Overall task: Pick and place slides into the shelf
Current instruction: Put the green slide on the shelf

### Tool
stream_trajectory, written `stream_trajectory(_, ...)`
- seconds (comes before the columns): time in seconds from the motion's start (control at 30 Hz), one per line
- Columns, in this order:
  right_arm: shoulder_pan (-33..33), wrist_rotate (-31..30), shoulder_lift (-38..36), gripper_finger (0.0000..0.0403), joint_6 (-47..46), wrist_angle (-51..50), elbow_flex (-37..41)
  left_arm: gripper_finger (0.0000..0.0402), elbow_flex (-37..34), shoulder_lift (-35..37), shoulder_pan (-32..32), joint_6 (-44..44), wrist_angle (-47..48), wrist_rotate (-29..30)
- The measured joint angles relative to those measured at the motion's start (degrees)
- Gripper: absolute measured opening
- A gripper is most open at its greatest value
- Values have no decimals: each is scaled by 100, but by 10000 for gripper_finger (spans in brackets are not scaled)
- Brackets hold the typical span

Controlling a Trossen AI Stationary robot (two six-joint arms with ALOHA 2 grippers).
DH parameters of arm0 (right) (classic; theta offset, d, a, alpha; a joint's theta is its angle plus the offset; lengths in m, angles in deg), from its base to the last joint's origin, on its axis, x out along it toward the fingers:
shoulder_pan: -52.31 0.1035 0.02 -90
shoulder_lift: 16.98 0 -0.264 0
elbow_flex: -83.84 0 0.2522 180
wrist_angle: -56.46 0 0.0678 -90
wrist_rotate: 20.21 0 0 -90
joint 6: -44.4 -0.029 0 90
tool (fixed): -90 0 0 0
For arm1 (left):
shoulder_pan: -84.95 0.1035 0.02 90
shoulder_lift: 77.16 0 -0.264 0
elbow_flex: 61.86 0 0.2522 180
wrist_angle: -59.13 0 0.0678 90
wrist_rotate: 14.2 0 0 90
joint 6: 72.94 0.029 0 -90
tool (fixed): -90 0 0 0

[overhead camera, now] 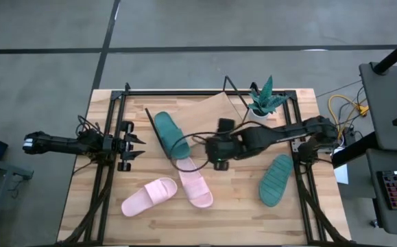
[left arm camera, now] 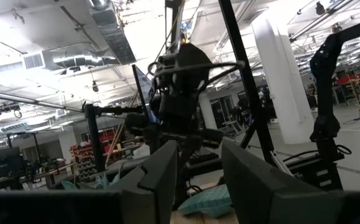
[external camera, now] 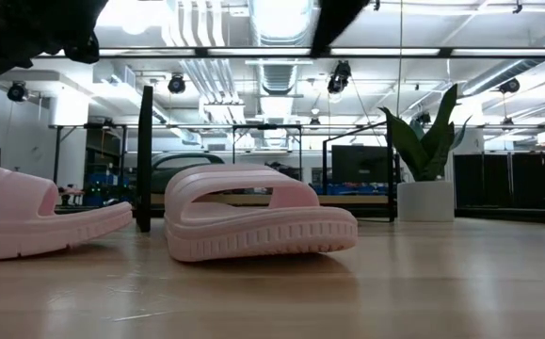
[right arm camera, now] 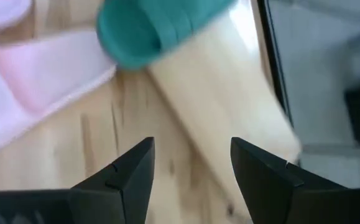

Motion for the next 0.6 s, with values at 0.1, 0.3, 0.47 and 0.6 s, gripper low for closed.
stream_trajectory(0.1,232,32,-140,201,-725,-595,7,114,0,1,1,0,1,0)
stream_trajectory(0.3,845,59,-179,201,-1714,-1391,15,114,0,3,2,0,-1,0)
stream_trajectory(0.47,1386,599,-122,201,-2247,-1446,17,114,0,-18,2,0,-9,0)
stream_trajectory(0.6,1800,710,-98,201,-2826,-1428,17,114,0,-28,2,0,-8,0)
